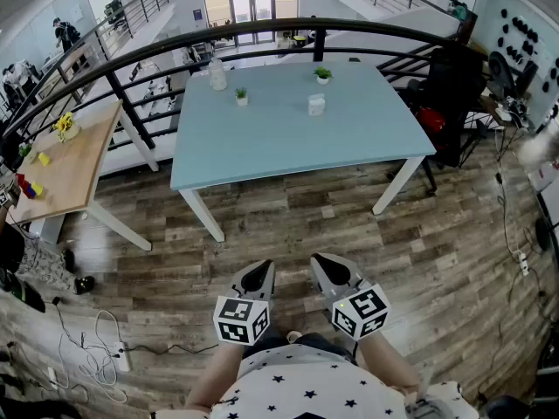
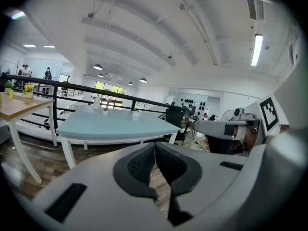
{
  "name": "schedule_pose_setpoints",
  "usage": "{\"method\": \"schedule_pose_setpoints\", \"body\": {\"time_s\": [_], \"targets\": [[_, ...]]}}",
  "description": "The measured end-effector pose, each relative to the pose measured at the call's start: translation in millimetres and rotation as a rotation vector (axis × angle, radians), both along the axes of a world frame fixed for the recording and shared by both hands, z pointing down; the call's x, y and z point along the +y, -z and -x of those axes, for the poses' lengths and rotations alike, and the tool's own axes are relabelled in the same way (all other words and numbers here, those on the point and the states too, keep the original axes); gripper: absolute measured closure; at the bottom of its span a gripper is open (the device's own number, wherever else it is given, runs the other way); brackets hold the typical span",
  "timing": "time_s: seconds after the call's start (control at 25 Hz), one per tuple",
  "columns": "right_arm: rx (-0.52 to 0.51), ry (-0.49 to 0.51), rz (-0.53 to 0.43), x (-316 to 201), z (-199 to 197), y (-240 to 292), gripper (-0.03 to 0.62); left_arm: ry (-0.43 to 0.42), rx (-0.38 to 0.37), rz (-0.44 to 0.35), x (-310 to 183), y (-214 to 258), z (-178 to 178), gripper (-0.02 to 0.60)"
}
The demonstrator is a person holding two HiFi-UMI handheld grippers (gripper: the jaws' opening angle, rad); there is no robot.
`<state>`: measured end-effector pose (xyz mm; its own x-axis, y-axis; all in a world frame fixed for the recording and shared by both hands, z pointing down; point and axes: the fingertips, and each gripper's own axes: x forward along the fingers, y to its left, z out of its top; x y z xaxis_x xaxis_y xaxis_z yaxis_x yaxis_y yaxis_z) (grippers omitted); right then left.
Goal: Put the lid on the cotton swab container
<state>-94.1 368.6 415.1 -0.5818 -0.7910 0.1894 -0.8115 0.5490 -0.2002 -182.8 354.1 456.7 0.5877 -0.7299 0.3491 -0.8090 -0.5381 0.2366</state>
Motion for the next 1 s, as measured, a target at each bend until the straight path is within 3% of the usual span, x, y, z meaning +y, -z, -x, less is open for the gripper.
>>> {"method": "schedule_pose_setpoints", "body": {"time_s": [0.68, 1.0], "targets": [[0.005, 0.012, -0.035, 36.6, 11.6, 11.0, 0.588, 0.058, 0.024, -0.053, 34.0, 14.9, 23.4, 0.575], [-0.044, 0.022, -0.031, 39.6, 4.2, 13.2, 0.588, 0.071, 0.013, -0.067, 38.9, 12.0, 18.3, 0.575]]}}
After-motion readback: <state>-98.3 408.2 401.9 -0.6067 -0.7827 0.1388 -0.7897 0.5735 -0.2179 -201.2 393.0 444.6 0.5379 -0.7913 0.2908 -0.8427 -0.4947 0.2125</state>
